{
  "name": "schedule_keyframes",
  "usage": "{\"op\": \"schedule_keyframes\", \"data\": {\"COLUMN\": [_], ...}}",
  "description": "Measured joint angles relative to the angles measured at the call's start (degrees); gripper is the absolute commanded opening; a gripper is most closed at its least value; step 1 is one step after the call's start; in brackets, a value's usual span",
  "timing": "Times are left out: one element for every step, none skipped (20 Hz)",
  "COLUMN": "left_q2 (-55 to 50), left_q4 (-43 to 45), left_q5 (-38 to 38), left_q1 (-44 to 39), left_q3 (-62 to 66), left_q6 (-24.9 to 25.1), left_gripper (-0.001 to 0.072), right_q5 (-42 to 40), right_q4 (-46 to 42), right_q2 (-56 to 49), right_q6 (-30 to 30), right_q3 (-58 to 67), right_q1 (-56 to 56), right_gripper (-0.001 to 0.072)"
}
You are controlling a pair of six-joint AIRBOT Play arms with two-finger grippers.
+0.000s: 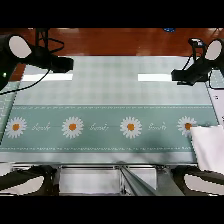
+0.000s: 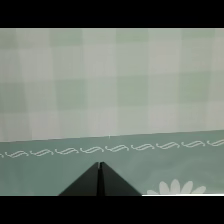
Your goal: Fold the shirts.
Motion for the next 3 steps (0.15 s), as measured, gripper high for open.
{"op": "schedule_keyframes", "data": {"left_q2": [0.0,0.0,0.0], "left_q4": [0.0,0.0,0.0], "left_q5": [0.0,0.0,0.0], "left_q1": [0.0,0.0,0.0], "left_q3": [0.0,0.0,0.0], "left_q6": [0.0,0.0,0.0], "left_gripper": [0.0037,0.0037,0.0037], "right_q5": [0.0,0.0,0.0], "right_q4": [0.0,0.0,0.0], "right_q2": [0.0,0.0,0.0], "right_q6": [0.0,0.0,0.0], "right_q3": [0.0,0.0,0.0], "right_q1": [0.0,0.0,0.0], "right_gripper": [0.0022,0.0022,0.0022]}}
